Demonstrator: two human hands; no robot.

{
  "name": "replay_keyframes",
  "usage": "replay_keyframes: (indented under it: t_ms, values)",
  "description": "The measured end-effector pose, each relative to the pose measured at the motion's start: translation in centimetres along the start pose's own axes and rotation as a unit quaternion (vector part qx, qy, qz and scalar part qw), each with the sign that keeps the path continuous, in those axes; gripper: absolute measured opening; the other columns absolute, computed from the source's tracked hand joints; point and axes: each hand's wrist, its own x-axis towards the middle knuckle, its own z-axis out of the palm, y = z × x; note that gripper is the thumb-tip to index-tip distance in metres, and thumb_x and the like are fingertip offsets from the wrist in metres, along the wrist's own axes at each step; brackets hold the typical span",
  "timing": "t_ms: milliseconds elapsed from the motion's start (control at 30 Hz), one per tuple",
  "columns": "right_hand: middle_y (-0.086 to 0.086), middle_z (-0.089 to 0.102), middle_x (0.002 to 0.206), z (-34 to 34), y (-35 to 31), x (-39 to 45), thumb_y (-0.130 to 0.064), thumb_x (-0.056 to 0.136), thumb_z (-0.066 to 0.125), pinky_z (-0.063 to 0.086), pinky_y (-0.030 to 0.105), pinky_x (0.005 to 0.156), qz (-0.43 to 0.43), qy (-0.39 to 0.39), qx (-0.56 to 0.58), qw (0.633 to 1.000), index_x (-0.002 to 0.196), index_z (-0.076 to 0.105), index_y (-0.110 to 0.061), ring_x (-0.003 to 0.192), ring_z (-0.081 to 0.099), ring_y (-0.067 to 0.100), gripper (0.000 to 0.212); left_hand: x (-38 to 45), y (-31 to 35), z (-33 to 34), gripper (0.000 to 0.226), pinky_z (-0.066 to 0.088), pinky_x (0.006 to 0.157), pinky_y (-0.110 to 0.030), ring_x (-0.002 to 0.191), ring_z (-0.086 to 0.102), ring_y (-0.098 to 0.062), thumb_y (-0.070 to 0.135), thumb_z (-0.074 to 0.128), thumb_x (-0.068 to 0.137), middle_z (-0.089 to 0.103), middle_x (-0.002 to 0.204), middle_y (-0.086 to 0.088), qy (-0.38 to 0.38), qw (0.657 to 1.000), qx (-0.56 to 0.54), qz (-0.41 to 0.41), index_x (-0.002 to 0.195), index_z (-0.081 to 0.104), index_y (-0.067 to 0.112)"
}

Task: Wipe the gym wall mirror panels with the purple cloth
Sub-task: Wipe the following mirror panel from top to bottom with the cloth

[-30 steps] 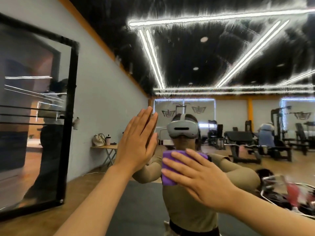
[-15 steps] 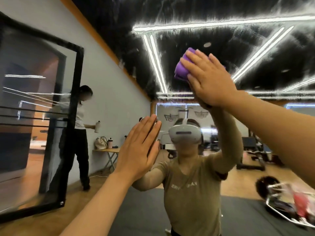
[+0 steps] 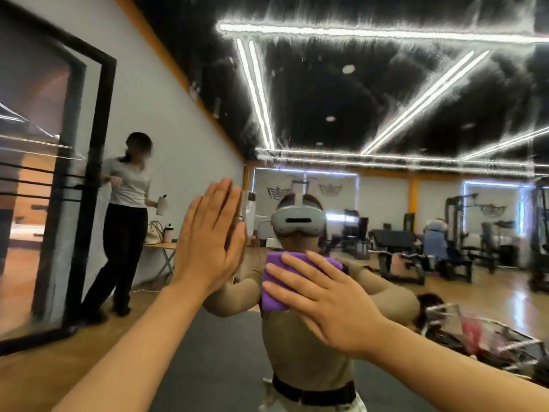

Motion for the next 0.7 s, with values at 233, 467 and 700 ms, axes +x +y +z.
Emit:
replay_keyframes:
  t_ms: [233,467,700]
  values:
    - [-0.001,0.026,0.165,-2.5,6.3,3.1,-0.035,0.102,0.037,-0.002,0.036,0.126,-0.053,-0.019,0.011,0.998,0.158,0.030,-0.027,0.154,0.014,0.018,0.057,-0.3,-0.9,0.0,0.062,0.001,0.126,-0.031,0.154,0.016,-0.023,0.034,0.036,0.102,0.021,0.167,-0.010,-0.006,1.000,0.010,0.022,0.159,0.026,0.010]
    - [0.005,0.023,0.167,-7.2,18.3,12.3,-0.037,0.103,0.028,-0.001,0.036,0.124,0.235,0.084,0.039,0.968,0.159,0.029,-0.018,0.156,0.014,0.024,0.059,-0.4,-1.2,-0.2,0.062,0.003,0.126,-0.032,0.155,0.014,-0.017,0.034,0.038,0.101,0.024,0.166,-0.009,-0.007,1.000,-0.001,0.026,0.158,0.028,0.010]
    - [0.007,0.031,0.164,-4.7,12.2,11.4,-0.035,0.104,0.032,0.006,0.041,0.126,0.190,0.120,0.032,0.974,0.156,0.035,-0.018,0.154,0.020,0.027,0.055,-0.6,-1.5,-0.2,0.060,0.004,0.126,-0.026,0.154,0.010,-0.006,0.033,0.038,0.101,0.029,0.163,-0.008,0.001,0.998,-0.056,0.020,0.154,0.035,0.007]
